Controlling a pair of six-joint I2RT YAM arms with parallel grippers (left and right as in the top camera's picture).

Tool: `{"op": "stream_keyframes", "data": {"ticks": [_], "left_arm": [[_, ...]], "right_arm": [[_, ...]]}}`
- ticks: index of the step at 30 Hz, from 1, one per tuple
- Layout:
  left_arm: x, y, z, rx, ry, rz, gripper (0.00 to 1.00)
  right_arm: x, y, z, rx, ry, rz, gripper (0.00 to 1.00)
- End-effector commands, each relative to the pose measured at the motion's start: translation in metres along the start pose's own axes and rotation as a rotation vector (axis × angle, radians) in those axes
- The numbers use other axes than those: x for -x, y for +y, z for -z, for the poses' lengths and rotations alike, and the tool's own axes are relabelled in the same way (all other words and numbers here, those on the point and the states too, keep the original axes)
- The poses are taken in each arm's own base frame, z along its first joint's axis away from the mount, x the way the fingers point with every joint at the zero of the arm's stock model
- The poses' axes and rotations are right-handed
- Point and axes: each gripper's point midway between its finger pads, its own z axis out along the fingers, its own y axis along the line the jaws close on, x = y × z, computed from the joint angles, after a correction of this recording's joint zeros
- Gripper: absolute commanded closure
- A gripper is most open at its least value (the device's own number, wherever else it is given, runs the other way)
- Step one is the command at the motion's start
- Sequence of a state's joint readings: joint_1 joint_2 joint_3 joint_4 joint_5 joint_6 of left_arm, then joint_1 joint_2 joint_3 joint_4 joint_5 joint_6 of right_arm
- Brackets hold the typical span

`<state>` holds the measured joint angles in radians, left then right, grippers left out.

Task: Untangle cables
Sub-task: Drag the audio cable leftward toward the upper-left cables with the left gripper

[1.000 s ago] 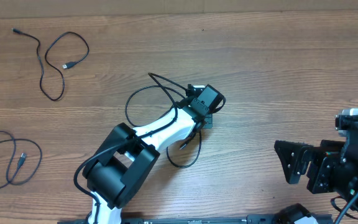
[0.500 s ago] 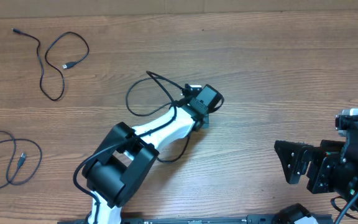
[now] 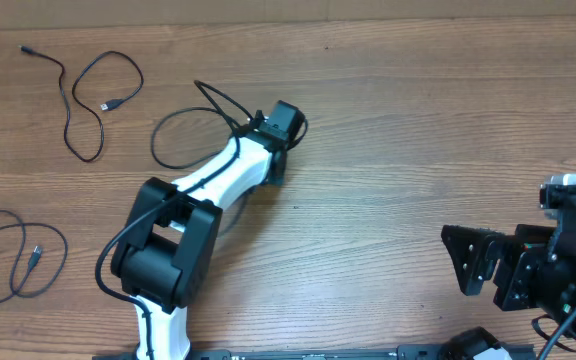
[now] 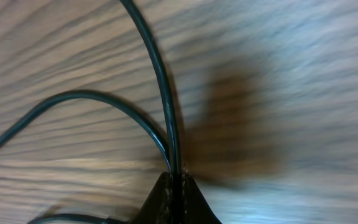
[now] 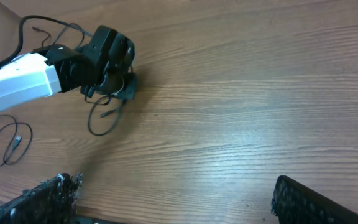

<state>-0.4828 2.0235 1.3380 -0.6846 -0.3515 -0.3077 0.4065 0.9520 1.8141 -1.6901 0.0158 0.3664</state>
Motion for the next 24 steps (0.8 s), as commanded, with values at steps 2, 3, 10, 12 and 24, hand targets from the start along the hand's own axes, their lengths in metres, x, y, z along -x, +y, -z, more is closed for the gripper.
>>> {"op": "stream_keyframes", "data": {"ticks": [2, 3, 10, 12, 24], "left_arm": [[-0.012, 0.042, -0.007, 0.100, 0.107, -0.383, 0.96], [-0.017, 0.050, -0.008, 0.111, 0.138, -0.428, 0.96], [-0.046, 0.116, -0.012, 0.202, 0.308, -0.315, 0.96], [-0.053, 0.132, -0.014, 0.210, 0.341, -0.258, 0.96], [-0.078, 0.129, -0.022, -0.090, 0.431, -0.252, 0.96]], "right_arm": [[0.007, 0.001, 0.003, 0.002, -0.033, -0.003, 0.00], [0.008, 0.001, 0.003, 0.003, -0.036, -0.003, 0.00], [0.008, 0.001, 0.003, 0.005, -0.038, -0.003, 0.00], [0.008, 0.001, 0.003, 0.005, -0.038, -0.003, 0.00], [0.012, 0.003, 0.003, 0.010, -0.053, -0.003, 0.00]]}}
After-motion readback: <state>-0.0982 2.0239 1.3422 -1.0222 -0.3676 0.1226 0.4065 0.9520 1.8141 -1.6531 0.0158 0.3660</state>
